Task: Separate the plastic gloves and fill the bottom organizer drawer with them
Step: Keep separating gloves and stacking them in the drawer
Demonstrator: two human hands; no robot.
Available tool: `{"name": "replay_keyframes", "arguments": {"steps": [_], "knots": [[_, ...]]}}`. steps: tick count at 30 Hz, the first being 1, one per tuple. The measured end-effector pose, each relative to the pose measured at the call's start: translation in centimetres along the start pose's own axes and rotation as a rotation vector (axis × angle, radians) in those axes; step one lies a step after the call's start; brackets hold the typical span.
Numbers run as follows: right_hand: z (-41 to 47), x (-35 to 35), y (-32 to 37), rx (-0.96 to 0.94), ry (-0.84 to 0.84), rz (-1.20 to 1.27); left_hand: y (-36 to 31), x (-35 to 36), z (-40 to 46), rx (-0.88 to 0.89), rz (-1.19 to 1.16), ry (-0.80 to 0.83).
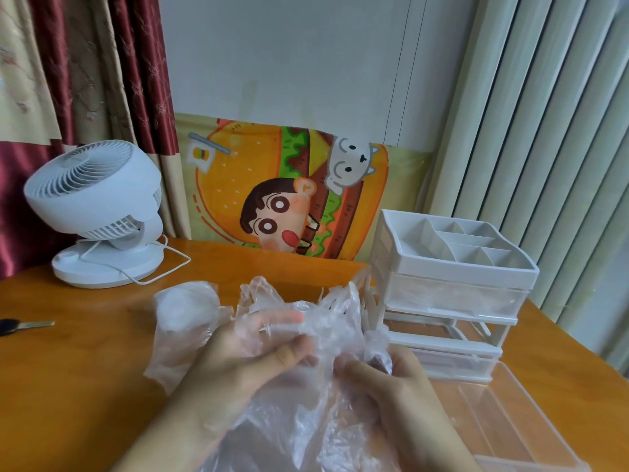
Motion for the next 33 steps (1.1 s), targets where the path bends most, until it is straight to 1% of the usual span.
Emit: {"name": "replay_keyframes", "arguments": {"steps": [3,6,9,12,14,16,19,20,21,24,25,27,28,33], "knots": [[0.0,0.1,0.3,-0.021,-0.024,-0.019,0.1,0.3,0.0,-0.015,-0.018,0.003],[0.3,-0.2,0.1,-0.04,-0.06,-0.072,0.8,0.1,0.5,-0.008,0.033,0.081],[0.1,0.0,0.4,-0.09,-0.074,-0.111,1.2,0.6,0.1,-0.05,0.047,0.14],[0.0,0.5,0.8,-0.119,-0.005,-0.153,0.5,0.3,-0.2,0.022,0.04,0.042],[-0.1,0.9,0.6,-0.114,0.034,-0.16,0.2,0.1,-0.3,0.021,0.015,-0.016],[0.0,1.0,0.4,-0.08,0.026,-0.074,0.0,-0.3,-0.5,0.003,-0.023,-0.03],[-0.3,0.9,0.2,0.021,-0.006,0.24,0.5,-0.9,-0.3,-0.057,-0.1,-0.022],[-0.3,0.8,0.0,0.05,-0.005,0.307,0.7,-1.1,-0.3,-0.078,-0.124,-0.028],[-0.4,0.7,0.1,0.066,-0.001,0.329,0.7,-0.9,-0.3,-0.076,-0.129,-0.016],[-0.6,0.9,-0.1,0.089,-0.002,0.294,0.0,0.2,-0.4,0.028,-0.068,0.054],[-0.7,1.1,0.0,0.086,-0.003,0.284,-0.1,0.3,-0.3,0.061,-0.041,0.026],[-0.8,1.7,0.0,0.07,0.022,0.244,-0.4,-0.2,-0.2,0.113,0.01,-0.096],[-0.8,1.8,0.0,0.067,0.038,0.205,-0.5,-0.4,-0.2,0.131,0.001,-0.145],[-1.1,2.0,0.1,0.046,0.082,0.011,-1.1,-1.4,-0.4,0.167,-0.06,-0.291]]}}
Point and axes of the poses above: each hand's wrist, its own z-axis towards the middle knuckle, its own x-axis out of the palm, y = z × x, the point moved 7 cm from there along z, towards the middle knuckle, and after that the axes turned 5 degrees about -y, right-handed, at the moved point
